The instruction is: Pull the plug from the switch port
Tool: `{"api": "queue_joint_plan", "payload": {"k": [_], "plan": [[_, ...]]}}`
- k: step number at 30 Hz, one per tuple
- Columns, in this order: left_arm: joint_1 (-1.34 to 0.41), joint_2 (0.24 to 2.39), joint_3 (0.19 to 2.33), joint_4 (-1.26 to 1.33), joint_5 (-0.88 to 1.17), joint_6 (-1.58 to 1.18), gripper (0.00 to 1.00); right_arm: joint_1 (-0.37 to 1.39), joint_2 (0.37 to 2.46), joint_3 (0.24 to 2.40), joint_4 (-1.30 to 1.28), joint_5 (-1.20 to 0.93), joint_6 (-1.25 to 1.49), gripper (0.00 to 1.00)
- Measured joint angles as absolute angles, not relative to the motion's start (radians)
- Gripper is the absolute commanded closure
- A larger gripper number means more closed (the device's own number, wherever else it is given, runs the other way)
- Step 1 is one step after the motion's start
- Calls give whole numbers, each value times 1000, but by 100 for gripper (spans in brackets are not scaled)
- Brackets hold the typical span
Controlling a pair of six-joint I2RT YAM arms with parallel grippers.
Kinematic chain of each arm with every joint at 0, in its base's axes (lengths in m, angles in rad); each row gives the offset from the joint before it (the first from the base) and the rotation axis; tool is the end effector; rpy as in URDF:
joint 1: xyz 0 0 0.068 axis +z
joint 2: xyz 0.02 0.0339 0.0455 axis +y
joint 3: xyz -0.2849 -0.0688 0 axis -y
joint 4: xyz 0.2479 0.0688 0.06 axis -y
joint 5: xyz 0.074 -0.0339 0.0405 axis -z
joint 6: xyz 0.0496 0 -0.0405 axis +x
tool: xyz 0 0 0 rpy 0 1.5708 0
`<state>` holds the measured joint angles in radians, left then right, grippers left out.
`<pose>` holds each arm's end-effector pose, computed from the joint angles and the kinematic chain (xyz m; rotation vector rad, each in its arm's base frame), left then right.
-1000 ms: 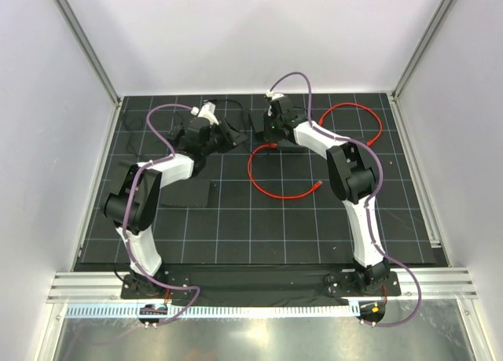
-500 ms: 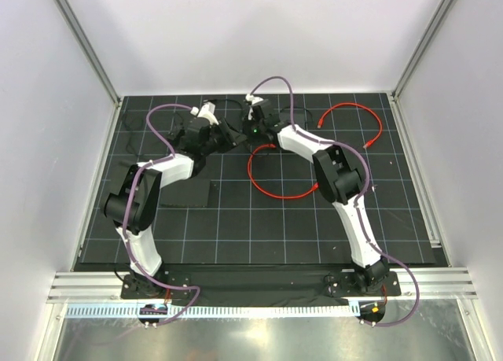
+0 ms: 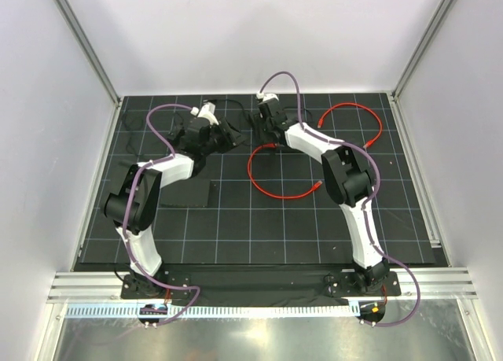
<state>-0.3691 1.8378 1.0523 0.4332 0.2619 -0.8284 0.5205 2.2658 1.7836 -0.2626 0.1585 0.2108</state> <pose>0.3939 -0.1661 0.2134 -0.2831 2.0380 -1.0287 0.4727 0.2619 0.1872 -0.2769 2.2950 0.1906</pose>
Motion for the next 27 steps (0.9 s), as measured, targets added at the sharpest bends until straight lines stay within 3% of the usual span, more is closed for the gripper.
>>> {"api": "queue_joint_plan", "payload": {"k": [11, 27], "plan": [[-369, 1845, 1052, 434, 266, -829, 50, 480, 2260, 1784, -275, 188, 204, 49], [-369, 1855, 1052, 434, 281, -830, 50, 451, 2318, 1849, -298, 100, 217, 62]]}}
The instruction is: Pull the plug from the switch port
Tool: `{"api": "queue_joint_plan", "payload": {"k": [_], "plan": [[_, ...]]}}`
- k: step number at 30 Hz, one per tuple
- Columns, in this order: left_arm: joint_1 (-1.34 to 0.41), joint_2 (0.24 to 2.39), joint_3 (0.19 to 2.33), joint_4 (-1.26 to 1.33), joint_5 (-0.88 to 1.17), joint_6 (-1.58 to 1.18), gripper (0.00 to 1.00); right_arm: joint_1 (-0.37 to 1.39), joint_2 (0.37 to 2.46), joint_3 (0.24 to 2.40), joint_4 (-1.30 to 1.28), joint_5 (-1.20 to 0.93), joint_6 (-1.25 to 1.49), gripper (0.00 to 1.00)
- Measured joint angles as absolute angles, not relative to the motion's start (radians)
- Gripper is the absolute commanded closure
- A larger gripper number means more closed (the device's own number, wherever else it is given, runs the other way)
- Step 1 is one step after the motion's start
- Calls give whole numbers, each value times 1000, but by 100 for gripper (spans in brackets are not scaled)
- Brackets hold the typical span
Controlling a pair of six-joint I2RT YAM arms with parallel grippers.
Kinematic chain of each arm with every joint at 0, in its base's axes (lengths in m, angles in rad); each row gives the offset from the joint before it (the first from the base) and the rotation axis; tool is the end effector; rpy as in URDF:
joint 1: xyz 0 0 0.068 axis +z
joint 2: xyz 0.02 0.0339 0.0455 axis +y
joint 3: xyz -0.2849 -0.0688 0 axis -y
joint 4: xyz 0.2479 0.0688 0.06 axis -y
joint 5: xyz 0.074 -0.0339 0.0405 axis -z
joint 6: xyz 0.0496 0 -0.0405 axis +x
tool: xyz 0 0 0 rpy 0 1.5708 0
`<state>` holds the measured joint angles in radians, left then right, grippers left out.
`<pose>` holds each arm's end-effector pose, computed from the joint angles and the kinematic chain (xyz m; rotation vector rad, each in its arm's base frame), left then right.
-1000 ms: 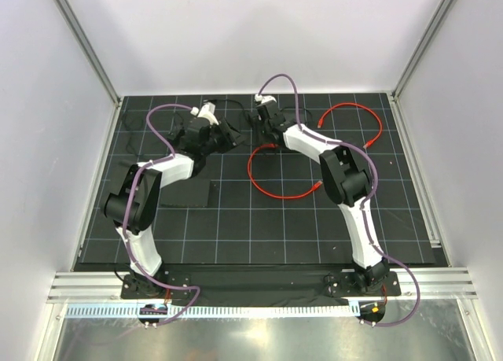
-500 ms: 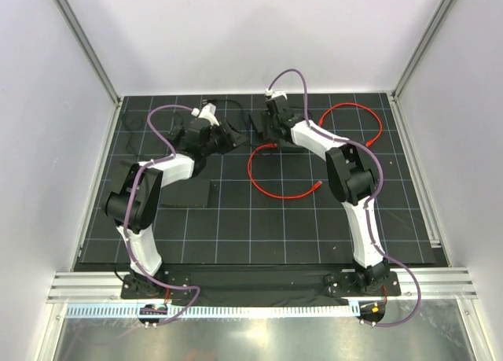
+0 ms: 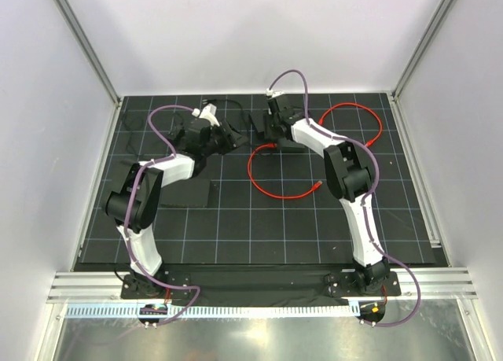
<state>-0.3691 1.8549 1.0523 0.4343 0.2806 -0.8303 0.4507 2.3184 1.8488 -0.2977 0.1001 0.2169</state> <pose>0.3949 -0.1675 0.2066 -0.2777 2.0593 -1.0419 0.4979 0.2354 0.1781 -0.2237 2.3326 0.2152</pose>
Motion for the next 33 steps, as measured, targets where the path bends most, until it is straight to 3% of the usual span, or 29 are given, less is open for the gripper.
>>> {"api": "queue_joint_plan", "payload": {"k": [7, 11, 17, 22, 25, 29, 33], "plan": [[-369, 1855, 1053, 435, 281, -830, 50, 451, 2364, 1887, -330, 74, 223, 77], [-369, 1855, 1052, 435, 280, -830, 50, 449, 2371, 1889, -317, 10, 261, 99], [-369, 1850, 1047, 432, 242, -824, 50, 464, 2408, 1910, -240, -83, 427, 99], [-368, 1834, 1041, 413, 210, -803, 50, 514, 2456, 1966, -203, -80, 535, 87], [-365, 1831, 1041, 410, 209, -801, 49, 551, 2481, 2013, -213, -53, 541, 75], [-364, 1831, 1041, 406, 210, -801, 50, 582, 2479, 2019, -226, -7, 517, 49], [-363, 1831, 1041, 406, 212, -802, 49, 584, 2436, 1991, -257, 73, 461, 42]]}}
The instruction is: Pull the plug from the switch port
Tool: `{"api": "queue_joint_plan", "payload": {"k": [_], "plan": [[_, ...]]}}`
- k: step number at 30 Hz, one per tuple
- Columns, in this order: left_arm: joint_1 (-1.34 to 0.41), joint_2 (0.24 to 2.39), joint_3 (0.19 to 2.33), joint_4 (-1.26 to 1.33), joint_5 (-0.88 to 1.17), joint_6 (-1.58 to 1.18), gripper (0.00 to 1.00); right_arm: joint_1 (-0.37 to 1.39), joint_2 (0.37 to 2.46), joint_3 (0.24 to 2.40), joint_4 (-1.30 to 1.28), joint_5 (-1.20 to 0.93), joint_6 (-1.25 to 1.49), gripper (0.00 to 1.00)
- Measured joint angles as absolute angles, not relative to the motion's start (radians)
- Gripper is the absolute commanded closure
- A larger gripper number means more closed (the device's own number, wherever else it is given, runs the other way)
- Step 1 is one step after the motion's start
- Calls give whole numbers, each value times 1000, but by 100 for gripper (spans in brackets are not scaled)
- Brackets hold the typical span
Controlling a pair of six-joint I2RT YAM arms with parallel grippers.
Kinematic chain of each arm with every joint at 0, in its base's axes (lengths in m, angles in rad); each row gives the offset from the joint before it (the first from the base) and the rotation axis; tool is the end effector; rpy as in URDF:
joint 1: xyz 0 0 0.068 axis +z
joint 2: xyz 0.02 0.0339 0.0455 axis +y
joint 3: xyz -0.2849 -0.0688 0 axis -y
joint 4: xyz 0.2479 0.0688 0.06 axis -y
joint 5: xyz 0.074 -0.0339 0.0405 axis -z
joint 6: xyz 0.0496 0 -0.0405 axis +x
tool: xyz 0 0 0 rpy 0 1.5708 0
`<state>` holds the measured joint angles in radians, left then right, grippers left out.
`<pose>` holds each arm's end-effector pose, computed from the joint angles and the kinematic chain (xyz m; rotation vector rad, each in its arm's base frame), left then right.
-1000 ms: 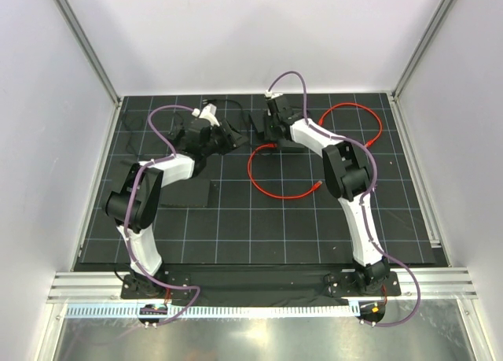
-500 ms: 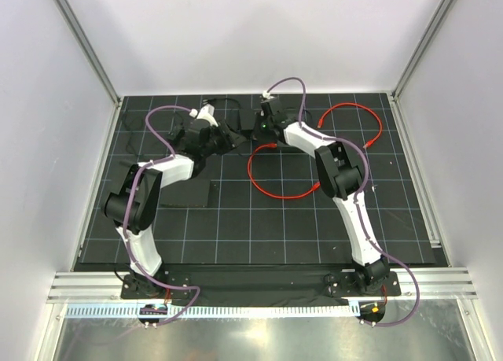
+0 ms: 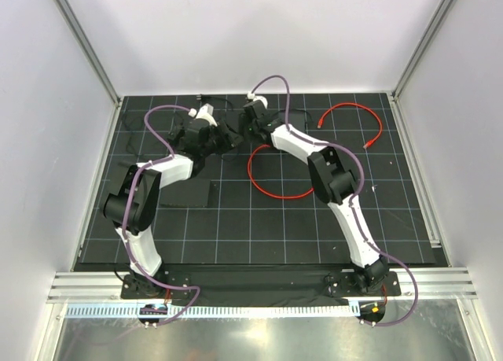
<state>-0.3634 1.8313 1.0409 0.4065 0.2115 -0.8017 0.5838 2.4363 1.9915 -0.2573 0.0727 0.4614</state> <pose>0.3926 -0.1604 0.2090 -0.3053 2.0526 -0.9516 0.4866 0.3171 0.1659 -0.1026 2.3120 0.4629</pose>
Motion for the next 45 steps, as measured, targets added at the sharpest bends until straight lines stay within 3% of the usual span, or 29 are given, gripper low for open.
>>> {"api": "queue_joint_plan", "payload": {"k": [5, 10, 13, 16, 21, 25, 28, 34, 45], "plan": [[-363, 1831, 1041, 406, 216, -801, 49, 567, 2346, 1943, -321, 208, 377, 19], [-361, 1832, 1041, 407, 229, -802, 49, 551, 2299, 1979, -417, 341, 289, 7], [-360, 1832, 1041, 407, 236, -802, 49, 544, 2300, 2014, -474, 402, 245, 5], [-360, 1832, 1041, 407, 247, -803, 50, 529, 2300, 2020, -498, 419, 227, 11], [-360, 1839, 1044, 413, 278, -805, 50, 511, 2306, 2007, -495, 378, 220, 30], [-360, 1860, 1058, 415, 300, -808, 51, 498, 2306, 1965, -454, 314, 230, 55], [-360, 1870, 1062, 418, 311, -808, 51, 499, 2308, 1946, -441, 266, 241, 66], [-361, 1885, 1073, 422, 327, -810, 52, 502, 2313, 1946, -427, 206, 250, 74], [-365, 1929, 1131, 422, 384, -807, 52, 502, 2320, 1883, -427, 163, 272, 81]]}}
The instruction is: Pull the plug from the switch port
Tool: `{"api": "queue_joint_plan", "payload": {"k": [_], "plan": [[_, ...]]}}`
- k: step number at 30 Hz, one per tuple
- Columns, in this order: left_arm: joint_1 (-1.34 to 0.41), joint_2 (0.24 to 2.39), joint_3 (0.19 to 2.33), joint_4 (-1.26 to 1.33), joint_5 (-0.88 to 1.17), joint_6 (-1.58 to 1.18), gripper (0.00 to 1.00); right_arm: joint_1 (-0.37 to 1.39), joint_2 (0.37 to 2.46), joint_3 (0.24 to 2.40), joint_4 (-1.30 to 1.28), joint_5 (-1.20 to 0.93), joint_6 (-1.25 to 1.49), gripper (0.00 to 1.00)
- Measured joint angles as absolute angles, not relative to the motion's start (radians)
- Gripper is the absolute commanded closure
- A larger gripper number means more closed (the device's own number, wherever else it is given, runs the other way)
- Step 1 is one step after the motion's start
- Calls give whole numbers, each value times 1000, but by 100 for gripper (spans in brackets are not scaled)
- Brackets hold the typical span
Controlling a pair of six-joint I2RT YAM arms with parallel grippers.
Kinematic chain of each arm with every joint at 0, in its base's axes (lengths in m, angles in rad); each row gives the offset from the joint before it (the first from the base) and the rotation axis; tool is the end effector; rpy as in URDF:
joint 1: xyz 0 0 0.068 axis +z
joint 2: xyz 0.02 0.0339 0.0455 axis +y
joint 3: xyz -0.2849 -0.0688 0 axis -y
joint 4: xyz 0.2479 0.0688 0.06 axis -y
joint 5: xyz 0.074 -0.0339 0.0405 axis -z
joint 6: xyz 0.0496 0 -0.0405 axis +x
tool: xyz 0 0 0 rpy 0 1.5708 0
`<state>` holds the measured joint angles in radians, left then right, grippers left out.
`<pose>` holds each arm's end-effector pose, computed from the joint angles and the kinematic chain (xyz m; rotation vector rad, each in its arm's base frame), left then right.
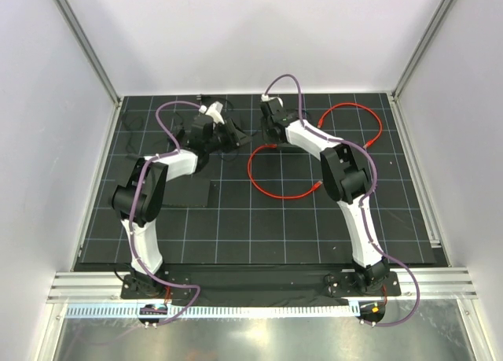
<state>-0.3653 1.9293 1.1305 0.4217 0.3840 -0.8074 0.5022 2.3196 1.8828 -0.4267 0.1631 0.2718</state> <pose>0.4113 -0.1772 0.2003 -0.1881 2.0905 -1.1194 0.4806 0.2547 0.1782 -0.2059 2.4160 0.1542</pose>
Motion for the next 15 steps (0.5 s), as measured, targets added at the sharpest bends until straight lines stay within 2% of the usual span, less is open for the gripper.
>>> {"api": "queue_joint_plan", "payload": {"k": [15], "plan": [[-365, 1953, 1168, 419, 441, -803, 50, 518, 2223, 1681, -377, 120, 322, 84]]}}
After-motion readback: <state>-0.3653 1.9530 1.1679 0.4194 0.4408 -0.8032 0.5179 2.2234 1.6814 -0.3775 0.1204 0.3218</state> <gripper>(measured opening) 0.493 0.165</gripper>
